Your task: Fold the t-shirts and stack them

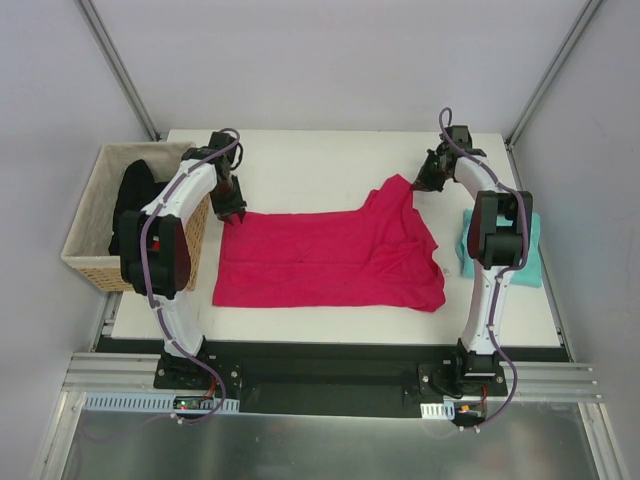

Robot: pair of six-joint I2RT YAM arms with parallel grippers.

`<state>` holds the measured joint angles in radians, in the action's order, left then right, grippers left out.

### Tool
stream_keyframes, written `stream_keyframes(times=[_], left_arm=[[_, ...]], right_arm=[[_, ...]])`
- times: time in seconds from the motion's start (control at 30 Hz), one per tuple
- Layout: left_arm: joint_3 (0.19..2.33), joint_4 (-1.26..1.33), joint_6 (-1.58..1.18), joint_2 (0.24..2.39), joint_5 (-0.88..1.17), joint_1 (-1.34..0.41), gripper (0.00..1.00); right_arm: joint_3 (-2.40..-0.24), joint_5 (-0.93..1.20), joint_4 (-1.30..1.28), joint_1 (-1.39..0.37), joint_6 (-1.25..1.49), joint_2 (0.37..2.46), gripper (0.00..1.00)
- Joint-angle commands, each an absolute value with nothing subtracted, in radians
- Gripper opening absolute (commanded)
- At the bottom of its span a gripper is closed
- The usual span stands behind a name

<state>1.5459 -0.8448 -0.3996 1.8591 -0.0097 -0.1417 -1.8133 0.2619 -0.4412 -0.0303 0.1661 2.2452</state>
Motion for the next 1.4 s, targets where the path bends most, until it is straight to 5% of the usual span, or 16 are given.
stream_keyframes(times=[0.0, 0.5, 0.63, 0.73, 1.37], left_arm=[[1.582, -0.864, -0.376, 1.864, -0.012, -0.129, 0.25], [1.578, -0.865, -0.371, 1.858, -0.012, -0.121, 0.25], [1.577, -0.867, -0.371, 1.856, -0.012, -0.121, 0.25], [1.574, -0.865, -0.371, 1.856, -0.012, -0.121, 0.25], [1.71, -0.853, -0.359, 1.976, -0.002, -0.095, 0.25]], right_arm=[[-1.799, 0.181, -0.4, -0.025, 0.206, 2.152, 0.01], [-1.841, 0.066, -0.46, -0.026, 0.232, 2.167, 0.01], [-1.827, 0.051, -0.469, -0.026, 0.235, 2.164, 0.31], [-1.818, 0.052, -0.469, -0.028, 0.229, 2.157, 0.42], [-1.977, 0.228, -0.531, -0.038, 0.078, 2.174, 0.48]])
